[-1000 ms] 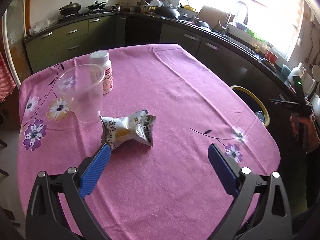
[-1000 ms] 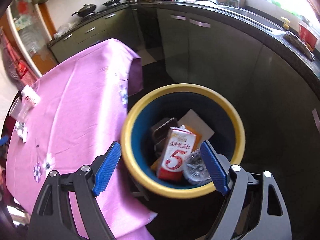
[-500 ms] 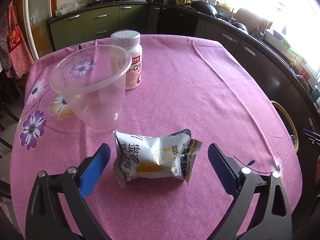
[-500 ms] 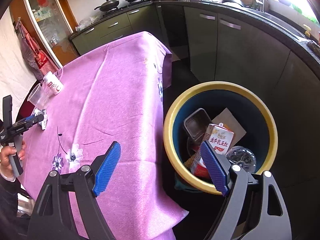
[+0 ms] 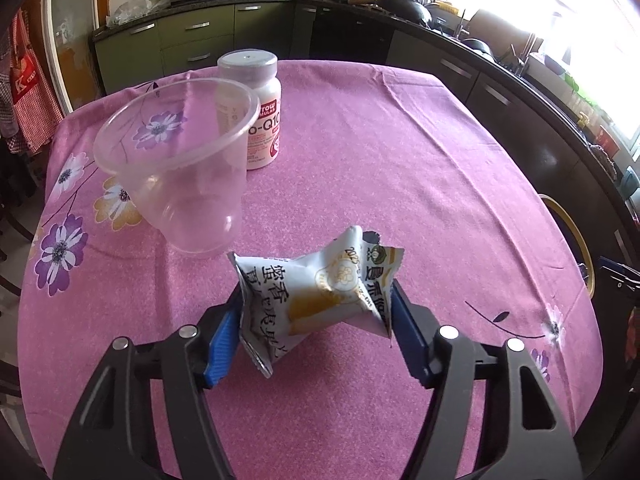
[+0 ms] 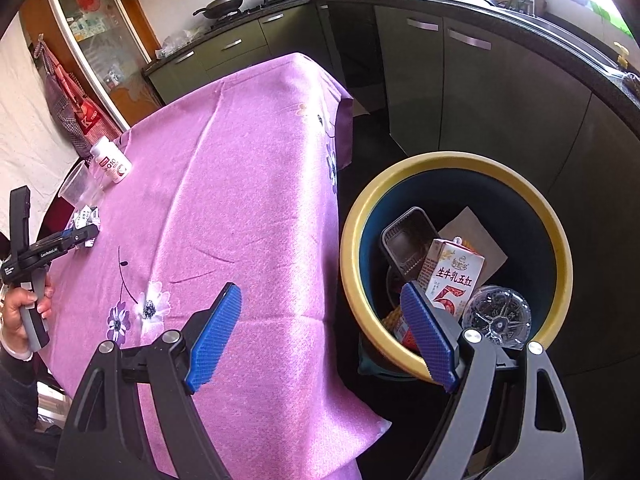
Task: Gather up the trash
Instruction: 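Grasp the snack wrapper with the left gripper and lift it, then carry the snack wrapper over the bin and open the left gripper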
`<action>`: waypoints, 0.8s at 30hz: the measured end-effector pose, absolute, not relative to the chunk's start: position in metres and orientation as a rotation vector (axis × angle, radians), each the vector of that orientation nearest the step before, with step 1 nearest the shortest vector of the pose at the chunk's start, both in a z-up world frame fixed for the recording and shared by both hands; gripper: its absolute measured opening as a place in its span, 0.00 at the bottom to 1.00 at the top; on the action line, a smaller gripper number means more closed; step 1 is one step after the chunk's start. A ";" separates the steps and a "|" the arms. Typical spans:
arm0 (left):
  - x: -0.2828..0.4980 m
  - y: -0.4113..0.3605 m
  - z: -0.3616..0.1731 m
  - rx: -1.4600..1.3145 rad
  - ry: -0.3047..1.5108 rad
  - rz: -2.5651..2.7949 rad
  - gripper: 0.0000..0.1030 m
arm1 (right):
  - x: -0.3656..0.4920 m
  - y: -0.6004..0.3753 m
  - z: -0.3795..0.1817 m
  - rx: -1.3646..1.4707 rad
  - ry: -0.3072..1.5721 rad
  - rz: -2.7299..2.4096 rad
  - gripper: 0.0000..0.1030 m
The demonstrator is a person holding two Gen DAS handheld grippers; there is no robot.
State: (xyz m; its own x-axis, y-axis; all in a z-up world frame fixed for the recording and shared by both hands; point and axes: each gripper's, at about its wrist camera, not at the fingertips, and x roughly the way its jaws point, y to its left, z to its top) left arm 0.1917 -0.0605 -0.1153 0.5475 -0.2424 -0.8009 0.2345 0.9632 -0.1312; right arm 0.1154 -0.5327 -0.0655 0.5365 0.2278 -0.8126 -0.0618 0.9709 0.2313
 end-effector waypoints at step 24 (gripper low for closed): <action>0.161 -0.310 -0.040 0.246 0.859 -0.871 0.63 | 0.030 -0.620 -0.030 0.232 0.860 -0.084 0.79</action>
State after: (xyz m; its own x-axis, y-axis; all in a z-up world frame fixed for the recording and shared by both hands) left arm 0.1609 -0.3104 -0.0397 0.3439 -0.5695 -0.7466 0.7545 0.6409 -0.1412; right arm 0.0298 -0.6200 -0.0301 0.6507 0.0204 -0.7591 0.1664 0.9715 0.1687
